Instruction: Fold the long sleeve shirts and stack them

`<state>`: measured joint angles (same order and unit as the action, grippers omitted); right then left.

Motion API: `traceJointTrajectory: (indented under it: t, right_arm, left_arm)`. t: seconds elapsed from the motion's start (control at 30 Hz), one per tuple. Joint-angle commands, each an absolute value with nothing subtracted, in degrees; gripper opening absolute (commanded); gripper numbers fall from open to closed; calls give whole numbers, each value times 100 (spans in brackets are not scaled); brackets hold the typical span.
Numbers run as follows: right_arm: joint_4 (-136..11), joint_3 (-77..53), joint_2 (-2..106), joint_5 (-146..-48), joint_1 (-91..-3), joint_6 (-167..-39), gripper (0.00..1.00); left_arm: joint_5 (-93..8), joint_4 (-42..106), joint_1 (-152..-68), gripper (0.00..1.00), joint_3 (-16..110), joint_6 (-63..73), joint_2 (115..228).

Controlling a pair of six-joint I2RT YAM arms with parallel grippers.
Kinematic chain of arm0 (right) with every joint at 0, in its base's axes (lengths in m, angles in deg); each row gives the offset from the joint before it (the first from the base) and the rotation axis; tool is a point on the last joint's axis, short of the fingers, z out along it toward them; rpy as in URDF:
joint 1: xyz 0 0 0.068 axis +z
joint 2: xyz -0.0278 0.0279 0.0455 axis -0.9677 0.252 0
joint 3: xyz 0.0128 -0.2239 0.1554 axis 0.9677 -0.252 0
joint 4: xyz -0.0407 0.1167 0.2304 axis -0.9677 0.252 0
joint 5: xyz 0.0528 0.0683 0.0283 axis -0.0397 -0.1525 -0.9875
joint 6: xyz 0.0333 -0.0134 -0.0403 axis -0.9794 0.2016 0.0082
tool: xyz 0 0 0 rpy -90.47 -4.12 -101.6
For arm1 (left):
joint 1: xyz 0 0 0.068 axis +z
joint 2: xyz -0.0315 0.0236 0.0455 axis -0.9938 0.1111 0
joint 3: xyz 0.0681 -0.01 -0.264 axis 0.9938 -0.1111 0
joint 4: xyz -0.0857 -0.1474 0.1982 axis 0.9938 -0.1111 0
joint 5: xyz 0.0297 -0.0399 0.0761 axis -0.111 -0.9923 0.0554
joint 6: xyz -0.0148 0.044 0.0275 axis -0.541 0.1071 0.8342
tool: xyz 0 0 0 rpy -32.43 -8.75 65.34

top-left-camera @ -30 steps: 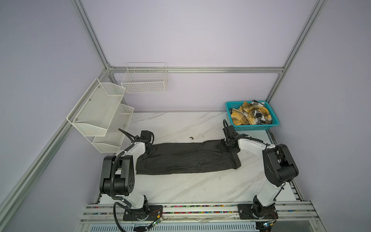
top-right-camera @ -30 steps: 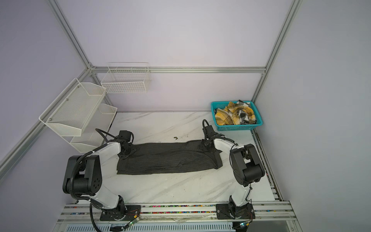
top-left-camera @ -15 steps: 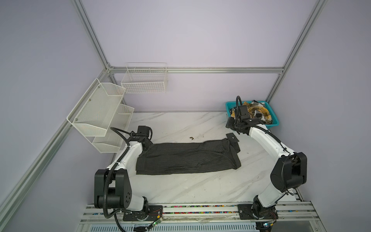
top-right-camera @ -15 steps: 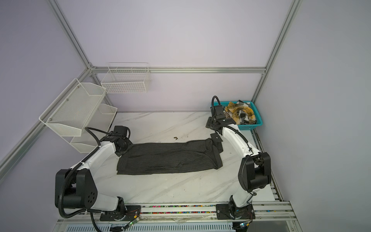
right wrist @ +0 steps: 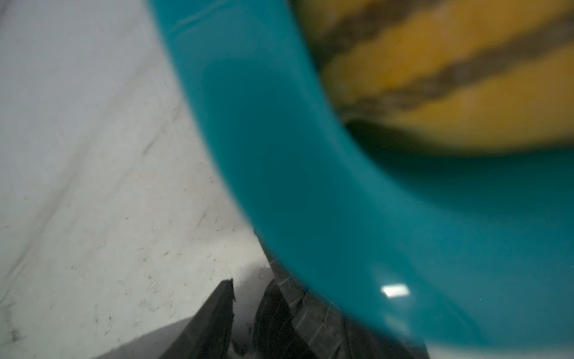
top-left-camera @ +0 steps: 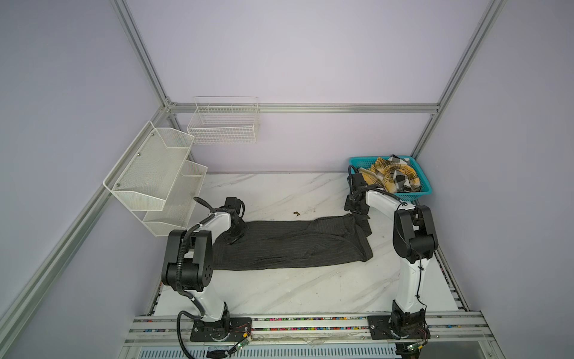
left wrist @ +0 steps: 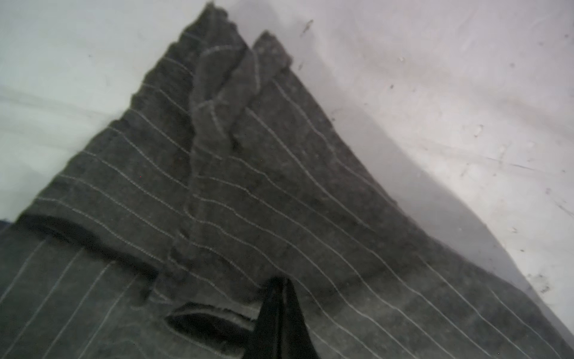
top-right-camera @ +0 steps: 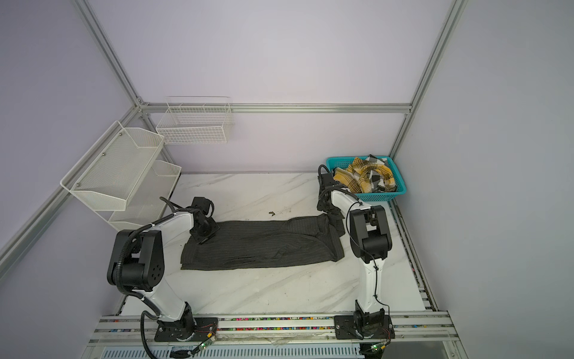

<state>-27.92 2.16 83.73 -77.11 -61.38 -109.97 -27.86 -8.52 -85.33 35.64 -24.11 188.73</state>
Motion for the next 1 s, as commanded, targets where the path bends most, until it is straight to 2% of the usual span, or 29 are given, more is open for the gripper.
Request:
traceJointTrajectory:
  t: [0.0,0.1,0.13,0.27,0.33,0.5,0.67,0.7,0.77,0.8,0.97]
  right_arm:
    - [-2678,467,8606,-7390,-6158,-10989,53]
    - [-2659,608,8946,-7127,-6152,-10915,51]
    - [-2657,651,9058,-7100,-6151,-10890,47]
    - [-2710,700,9296,-7280,-6146,-10837,9]
    - [-2757,706,9238,-7450,-6149,-10831,0]
    - [-2666,1133,8822,-7745,-6143,-10837,0]
    - [-2192,1596,8615,-7514,-6127,-10848,0]
    - [-2065,1590,8597,-7448,-6126,-10901,5]
    - [-1996,1296,8457,-7302,-6123,-11131,38]
    - [-2068,1094,8377,-7279,-6117,-11195,46]
    - [-2442,209,8133,-7328,-6127,-11252,47]
  left_arm:
    - [-2625,-982,-8439,0,3810,-2206,18928]
    - [-2565,-964,-8435,0,3784,-2090,18897]
    - [-2575,-964,-8436,0,3796,-2040,18902]
    - [-2538,-969,-8432,0,3848,-1910,18956]
    - [-2507,-973,-8432,0,3862,-1883,18993]
    - [-2525,-960,-8427,0,3885,-1913,19083]
    - [-2550,-920,-8427,0,3873,-1913,19078]
    - [-2552,-920,-8432,0,3875,-1894,19073]
    - [-2547,-921,-8432,0,3857,-1850,19034]
    - [-2539,-920,-8431,0,3850,-1825,19013]
    - [-2503,-947,-8430,0,3744,-1738,18948]
